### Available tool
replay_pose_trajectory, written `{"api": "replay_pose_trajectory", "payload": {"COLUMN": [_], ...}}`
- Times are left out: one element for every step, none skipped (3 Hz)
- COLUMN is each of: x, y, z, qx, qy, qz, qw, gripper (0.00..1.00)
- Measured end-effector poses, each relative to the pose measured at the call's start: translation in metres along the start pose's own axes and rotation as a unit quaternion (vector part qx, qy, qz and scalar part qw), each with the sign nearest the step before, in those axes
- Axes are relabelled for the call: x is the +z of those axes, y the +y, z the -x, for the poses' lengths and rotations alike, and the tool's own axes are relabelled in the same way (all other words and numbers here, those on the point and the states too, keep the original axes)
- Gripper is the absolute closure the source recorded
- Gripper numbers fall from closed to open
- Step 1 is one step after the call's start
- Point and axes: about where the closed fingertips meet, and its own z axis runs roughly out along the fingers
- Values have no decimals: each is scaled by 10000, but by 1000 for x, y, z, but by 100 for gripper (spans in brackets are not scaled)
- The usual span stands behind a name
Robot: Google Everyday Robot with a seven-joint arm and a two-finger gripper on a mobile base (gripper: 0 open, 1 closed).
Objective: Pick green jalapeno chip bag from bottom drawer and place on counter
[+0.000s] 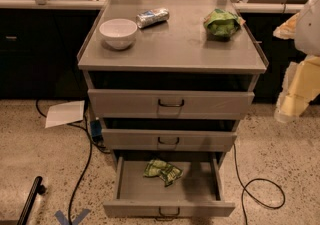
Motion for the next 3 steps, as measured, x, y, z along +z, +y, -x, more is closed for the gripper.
{"api": "replay_pose_trajectory", "payload": {"x": [0, -4, 0], "y": [0, 4, 25], "z": [0, 10, 41], "qx": [1, 102, 387], "qy": [-1, -142, -438], "qz": [-1, -173, -351], "qw": [10000, 9997, 9977], "gripper": [0, 0, 0]}}
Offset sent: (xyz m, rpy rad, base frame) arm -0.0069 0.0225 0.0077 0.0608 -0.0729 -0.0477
